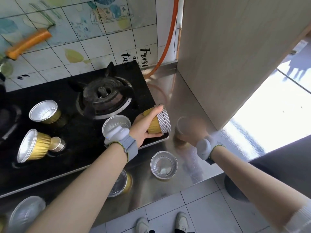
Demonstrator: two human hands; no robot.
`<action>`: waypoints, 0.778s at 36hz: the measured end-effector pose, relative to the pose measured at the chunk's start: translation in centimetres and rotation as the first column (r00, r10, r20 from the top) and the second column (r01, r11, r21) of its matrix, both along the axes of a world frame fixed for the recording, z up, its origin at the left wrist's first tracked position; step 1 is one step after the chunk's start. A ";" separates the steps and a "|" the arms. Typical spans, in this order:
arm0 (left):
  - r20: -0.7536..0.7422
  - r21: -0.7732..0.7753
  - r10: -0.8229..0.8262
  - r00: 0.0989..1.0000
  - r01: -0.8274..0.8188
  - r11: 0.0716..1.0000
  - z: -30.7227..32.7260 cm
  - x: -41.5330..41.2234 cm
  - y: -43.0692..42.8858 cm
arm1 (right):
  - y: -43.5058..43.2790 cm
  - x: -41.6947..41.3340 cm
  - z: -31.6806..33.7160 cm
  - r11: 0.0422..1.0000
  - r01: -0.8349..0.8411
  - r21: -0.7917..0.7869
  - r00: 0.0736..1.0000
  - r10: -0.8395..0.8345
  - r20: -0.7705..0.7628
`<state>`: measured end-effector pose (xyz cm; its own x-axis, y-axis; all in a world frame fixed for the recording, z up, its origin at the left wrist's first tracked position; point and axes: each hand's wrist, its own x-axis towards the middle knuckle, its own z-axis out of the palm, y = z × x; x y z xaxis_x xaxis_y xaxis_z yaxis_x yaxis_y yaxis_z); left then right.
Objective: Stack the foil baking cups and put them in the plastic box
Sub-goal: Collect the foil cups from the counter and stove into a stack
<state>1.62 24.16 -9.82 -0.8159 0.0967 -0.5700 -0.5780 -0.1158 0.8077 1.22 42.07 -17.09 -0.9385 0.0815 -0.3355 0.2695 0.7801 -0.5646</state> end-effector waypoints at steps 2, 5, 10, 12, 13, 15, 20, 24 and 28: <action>0.000 -0.003 0.012 1.000 -0.012 1.000 -0.1 0.0 -0.2 | 0.0 -0.1 0.8 0.992 0.026 -0.127 0.999 -0.030 -0.034; -0.002 -0.007 0.028 1.000 -0.028 1.000 0.0 -0.2 -0.3 | 0.1 -0.1 2.3 0.935 0.023 -0.355 0.996 -0.052 -0.074; -0.020 -0.012 0.001 1.000 -0.002 1.000 0.4 -0.2 -0.5 | -0.8 0.2 4.2 0.811 -0.056 -0.582 0.997 0.014 -0.077; -0.033 -0.008 -0.027 0.999 0.027 1.000 0.5 -0.1 -0.6 | -1.4 0.4 4.7 0.786 -0.110 -0.608 0.993 0.068 -0.092; -0.037 -0.008 -0.037 0.999 0.036 0.999 0.6 0.1 -0.6 | -1.7 0.5 5.0 0.776 -0.136 -0.616 0.990 0.091 -0.104; -0.040 -0.008 -0.045 0.998 0.045 0.999 0.6 0.3 -0.7 | -2.2 0.6 5.3 0.758 -0.175 -0.629 0.984 0.126 -0.123; -0.050 0.012 -0.083 0.995 0.084 0.996 0.8 0.8 -0.6 | -3.1 1.2 5.7 0.733 -0.207 -0.648 0.978 0.164 -0.126; -0.049 0.040 -0.098 0.994 0.100 0.994 0.9 1.1 -0.5 | -3.7 1.7 5.9 0.740 -0.186 -0.646 0.982 0.152 -0.108; -0.046 0.065 -0.121 0.992 0.124 0.990 1.1 1.6 -0.6 | -3.9 2.2 6.3 0.733 -0.184 -0.654 0.982 0.170 -0.086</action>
<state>3.23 23.56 -8.71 -0.8187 0.2347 -0.5241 -0.5569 -0.1018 0.8243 3.43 38.18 -10.74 -0.9203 -0.3202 -0.2248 0.1482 0.2463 -0.9578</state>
